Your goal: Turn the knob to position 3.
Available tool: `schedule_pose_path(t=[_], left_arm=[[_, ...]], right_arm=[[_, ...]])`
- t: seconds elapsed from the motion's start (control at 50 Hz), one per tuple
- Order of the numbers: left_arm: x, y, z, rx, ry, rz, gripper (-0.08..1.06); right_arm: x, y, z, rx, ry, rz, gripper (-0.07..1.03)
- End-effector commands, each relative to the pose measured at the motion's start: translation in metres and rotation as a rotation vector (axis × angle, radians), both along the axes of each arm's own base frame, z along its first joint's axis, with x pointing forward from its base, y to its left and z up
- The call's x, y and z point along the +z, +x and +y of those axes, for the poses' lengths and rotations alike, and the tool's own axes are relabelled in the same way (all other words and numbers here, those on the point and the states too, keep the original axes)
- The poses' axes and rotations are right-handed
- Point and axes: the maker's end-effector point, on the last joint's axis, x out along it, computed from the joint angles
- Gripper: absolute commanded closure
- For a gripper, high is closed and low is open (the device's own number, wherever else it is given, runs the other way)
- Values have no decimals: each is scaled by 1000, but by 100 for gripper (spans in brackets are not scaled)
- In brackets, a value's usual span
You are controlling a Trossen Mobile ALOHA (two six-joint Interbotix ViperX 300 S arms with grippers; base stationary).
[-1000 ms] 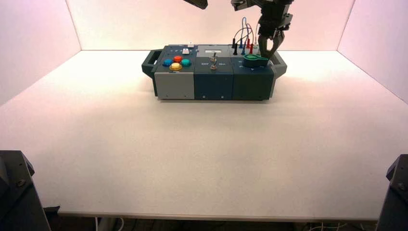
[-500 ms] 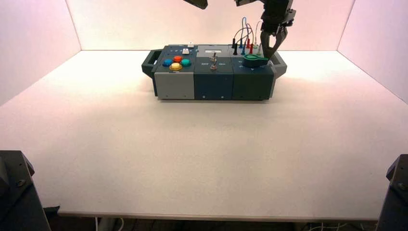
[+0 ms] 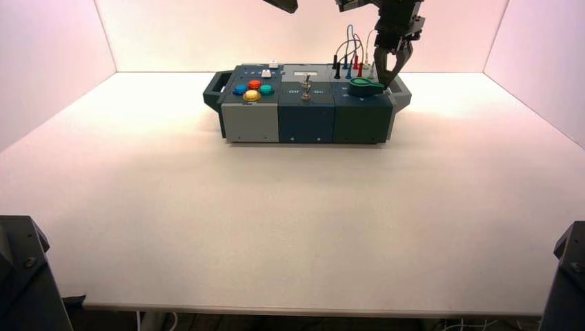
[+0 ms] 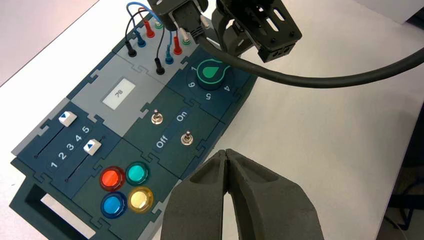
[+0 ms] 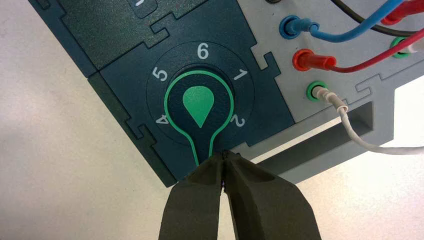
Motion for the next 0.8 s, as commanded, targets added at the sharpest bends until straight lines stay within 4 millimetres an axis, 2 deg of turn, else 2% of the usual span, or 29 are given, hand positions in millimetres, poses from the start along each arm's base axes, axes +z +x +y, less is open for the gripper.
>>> schedule_pose_path(t=[0.02, 0.24, 0.48, 0.64, 0.8], left_arm=[[18, 2, 1, 3, -22, -42, 100], [18, 2, 1, 3, -22, -42, 100], [18, 2, 1, 4, -24, -42, 100], [18, 2, 2, 5, -24, -42, 100], [20, 2, 5, 14, -27, -48, 100]], right_arm=[[22, 6, 2, -2, 19, -52, 98], [30, 11, -4, -21, 20, -83, 98], [51, 14, -20, -73, 33, -127, 98], [60, 4, -20, -91, 50, -125, 98], [64, -12, -12, -126, 116, -112, 98]])
